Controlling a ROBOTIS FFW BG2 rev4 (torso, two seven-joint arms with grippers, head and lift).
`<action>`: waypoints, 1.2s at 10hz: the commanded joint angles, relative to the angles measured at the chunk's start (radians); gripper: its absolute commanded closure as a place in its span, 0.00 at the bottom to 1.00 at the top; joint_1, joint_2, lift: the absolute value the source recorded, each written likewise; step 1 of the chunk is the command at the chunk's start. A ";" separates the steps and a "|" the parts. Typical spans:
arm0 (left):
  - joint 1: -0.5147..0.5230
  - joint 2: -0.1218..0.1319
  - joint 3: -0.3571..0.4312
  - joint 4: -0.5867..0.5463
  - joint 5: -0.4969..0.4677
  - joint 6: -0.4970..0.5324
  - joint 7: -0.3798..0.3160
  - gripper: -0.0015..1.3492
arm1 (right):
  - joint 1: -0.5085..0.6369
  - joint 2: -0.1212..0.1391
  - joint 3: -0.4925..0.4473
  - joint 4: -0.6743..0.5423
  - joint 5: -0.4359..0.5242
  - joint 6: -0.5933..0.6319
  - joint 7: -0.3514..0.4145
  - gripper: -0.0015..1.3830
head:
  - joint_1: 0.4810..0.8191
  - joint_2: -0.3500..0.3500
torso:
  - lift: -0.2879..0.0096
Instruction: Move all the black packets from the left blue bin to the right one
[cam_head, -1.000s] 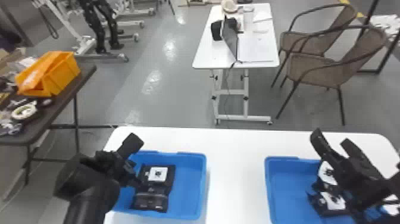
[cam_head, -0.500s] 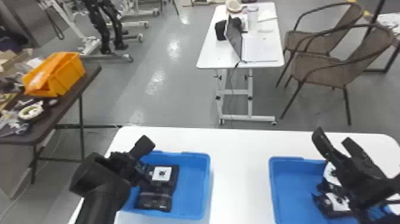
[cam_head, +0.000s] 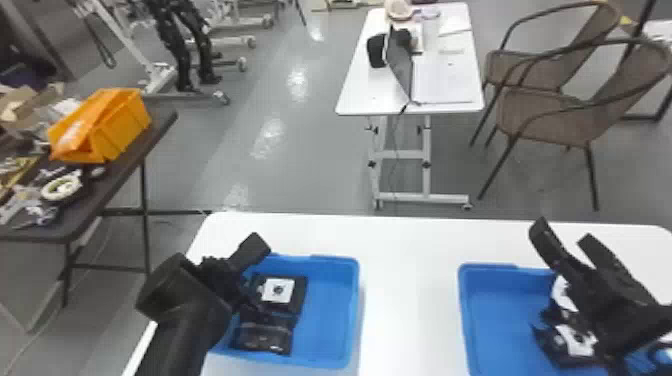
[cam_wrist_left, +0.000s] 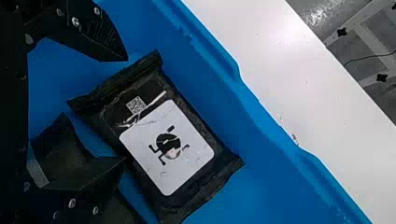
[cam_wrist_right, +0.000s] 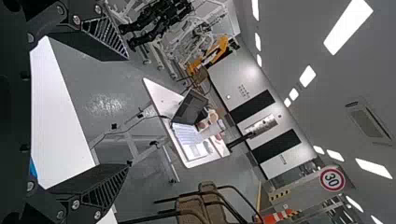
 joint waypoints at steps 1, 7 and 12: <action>-0.011 0.003 -0.006 0.027 -0.002 0.005 0.012 0.38 | -0.002 0.000 0.000 0.003 -0.003 0.000 0.005 0.15 | 0.63 0.81 | 0.97; -0.025 -0.015 -0.013 0.004 0.035 -0.016 -0.049 0.61 | -0.005 0.003 0.014 0.018 -0.015 0.012 0.022 0.15 | 0.63 0.79 | 0.97; 0.032 -0.049 -0.013 -0.103 0.040 0.025 -0.028 0.42 | -0.014 0.003 0.025 0.037 -0.023 0.023 0.045 0.15 | 0.63 0.78 | 0.97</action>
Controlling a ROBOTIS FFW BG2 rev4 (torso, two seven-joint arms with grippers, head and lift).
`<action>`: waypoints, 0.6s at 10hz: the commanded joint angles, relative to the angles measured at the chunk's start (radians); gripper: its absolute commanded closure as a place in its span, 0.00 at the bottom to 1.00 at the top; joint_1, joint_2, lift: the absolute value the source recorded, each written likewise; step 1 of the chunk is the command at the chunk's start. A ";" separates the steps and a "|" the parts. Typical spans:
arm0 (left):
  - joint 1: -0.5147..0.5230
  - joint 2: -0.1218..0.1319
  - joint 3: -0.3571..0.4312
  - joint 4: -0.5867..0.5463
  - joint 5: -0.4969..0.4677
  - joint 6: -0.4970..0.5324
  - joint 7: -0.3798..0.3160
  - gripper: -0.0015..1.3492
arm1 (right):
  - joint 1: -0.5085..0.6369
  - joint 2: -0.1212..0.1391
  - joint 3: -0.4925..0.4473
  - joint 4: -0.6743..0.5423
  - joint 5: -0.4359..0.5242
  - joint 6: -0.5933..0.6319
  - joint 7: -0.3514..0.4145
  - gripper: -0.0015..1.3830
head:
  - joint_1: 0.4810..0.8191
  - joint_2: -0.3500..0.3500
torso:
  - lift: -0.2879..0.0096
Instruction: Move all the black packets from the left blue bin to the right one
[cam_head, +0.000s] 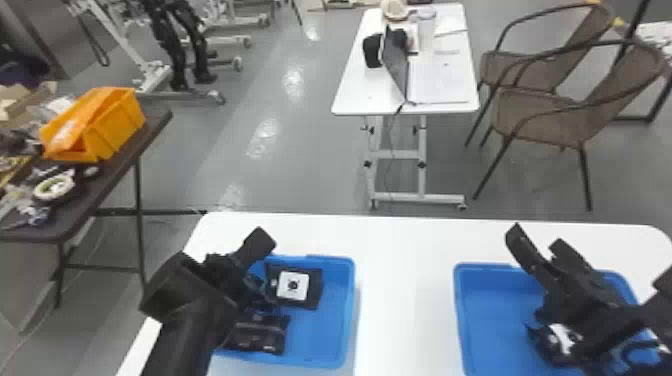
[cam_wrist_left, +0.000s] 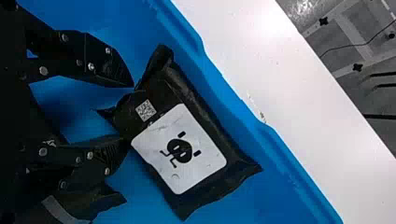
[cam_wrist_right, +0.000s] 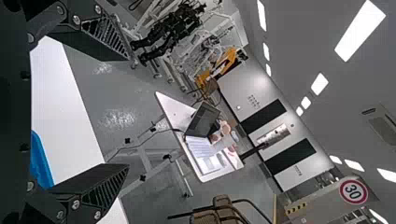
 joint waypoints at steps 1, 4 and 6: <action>0.027 -0.017 0.000 -0.070 -0.013 0.022 0.007 0.17 | -0.005 0.000 0.002 0.004 -0.003 0.000 0.004 0.15 | 0.63 0.79 | 0.97; 0.033 -0.014 -0.017 -0.102 0.002 0.034 0.004 0.10 | -0.008 0.000 0.005 0.011 -0.012 0.002 0.009 0.15 | 0.63 0.79 | 0.97; 0.026 -0.008 -0.059 -0.102 0.008 0.042 -0.014 0.09 | -0.009 0.000 0.010 0.013 -0.017 0.004 0.010 0.15 | 0.63 0.79 | 0.97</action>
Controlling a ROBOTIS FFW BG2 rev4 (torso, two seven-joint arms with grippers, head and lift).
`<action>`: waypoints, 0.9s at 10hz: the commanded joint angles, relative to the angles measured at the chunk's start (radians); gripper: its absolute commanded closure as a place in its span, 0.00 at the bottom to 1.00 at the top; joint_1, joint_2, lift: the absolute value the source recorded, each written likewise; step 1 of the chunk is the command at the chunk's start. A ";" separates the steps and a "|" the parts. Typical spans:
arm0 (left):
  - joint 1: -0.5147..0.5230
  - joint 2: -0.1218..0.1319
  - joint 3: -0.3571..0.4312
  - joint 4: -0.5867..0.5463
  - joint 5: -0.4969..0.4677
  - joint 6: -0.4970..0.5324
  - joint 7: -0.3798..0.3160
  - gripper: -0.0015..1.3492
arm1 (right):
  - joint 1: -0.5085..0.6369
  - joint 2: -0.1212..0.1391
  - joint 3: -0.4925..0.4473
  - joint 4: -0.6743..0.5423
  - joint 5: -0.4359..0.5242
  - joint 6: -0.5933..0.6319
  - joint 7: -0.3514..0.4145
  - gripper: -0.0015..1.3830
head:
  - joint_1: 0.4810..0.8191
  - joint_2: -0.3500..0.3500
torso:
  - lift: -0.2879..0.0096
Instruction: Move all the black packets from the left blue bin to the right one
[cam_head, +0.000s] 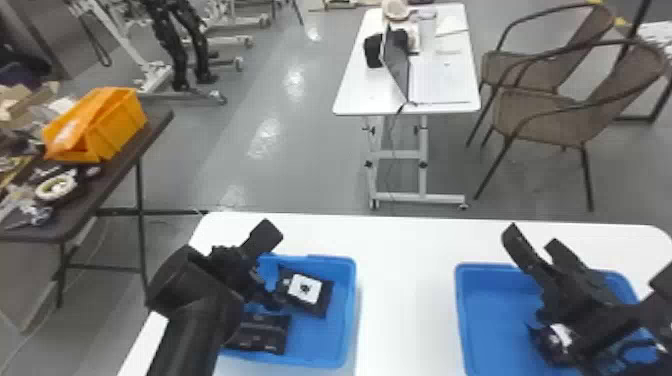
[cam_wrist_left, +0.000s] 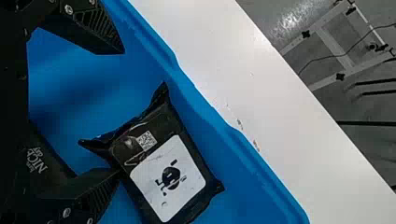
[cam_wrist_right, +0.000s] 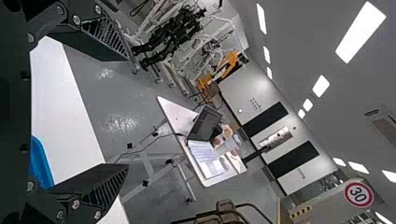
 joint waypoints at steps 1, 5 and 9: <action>-0.004 0.004 -0.043 -0.017 -0.014 0.050 -0.040 0.09 | -0.002 0.000 0.003 0.001 -0.005 0.004 0.000 0.15 | 0.63 0.78 | 0.97; 0.019 0.010 -0.087 -0.173 -0.037 0.147 -0.176 0.09 | -0.003 0.000 0.006 0.001 -0.012 0.013 0.000 0.15 | 0.63 0.76 | 0.97; -0.024 0.041 -0.156 -0.111 -0.023 0.067 -0.161 0.09 | -0.013 0.000 0.017 0.009 -0.021 0.024 0.002 0.15 | 0.63 0.74 | 0.97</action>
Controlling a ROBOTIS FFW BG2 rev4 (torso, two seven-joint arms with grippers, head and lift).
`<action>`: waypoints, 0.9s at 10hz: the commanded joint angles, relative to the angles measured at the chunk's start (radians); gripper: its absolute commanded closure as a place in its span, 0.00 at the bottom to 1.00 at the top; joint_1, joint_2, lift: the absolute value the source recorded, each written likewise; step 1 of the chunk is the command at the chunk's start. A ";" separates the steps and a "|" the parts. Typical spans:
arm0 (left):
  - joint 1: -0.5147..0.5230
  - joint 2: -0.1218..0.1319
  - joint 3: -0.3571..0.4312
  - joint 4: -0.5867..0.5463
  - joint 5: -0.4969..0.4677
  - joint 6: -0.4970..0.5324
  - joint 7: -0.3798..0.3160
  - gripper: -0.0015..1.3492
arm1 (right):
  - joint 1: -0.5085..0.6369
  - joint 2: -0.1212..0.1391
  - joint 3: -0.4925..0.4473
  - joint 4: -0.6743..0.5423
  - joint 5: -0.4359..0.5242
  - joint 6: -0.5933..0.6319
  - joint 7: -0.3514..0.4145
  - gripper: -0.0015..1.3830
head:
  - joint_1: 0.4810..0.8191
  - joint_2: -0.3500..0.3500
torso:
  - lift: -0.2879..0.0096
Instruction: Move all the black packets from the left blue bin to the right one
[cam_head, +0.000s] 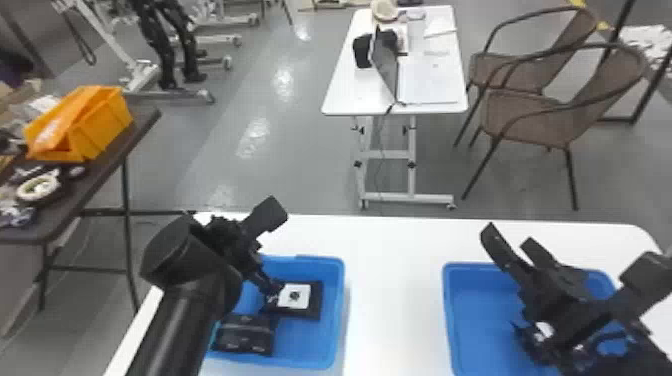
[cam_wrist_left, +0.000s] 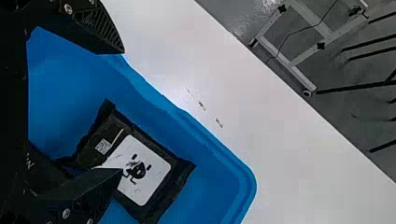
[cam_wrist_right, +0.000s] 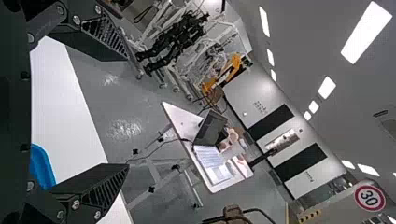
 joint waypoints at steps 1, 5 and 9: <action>-0.024 0.001 -0.003 0.081 0.045 -0.037 0.010 0.09 | 0.007 -0.002 0.000 0.000 -0.011 0.004 0.000 0.15 | 0.63 0.74 | 0.97; -0.048 -0.019 -0.026 0.173 0.098 -0.054 0.020 0.09 | 0.005 0.000 0.003 0.000 -0.012 0.011 0.000 0.15 | 0.63 0.70 | 0.97; -0.065 -0.018 -0.031 0.251 0.085 -0.018 0.020 0.10 | 0.005 0.000 0.003 0.005 -0.022 0.011 0.000 0.15 | 0.63 0.69 | 0.97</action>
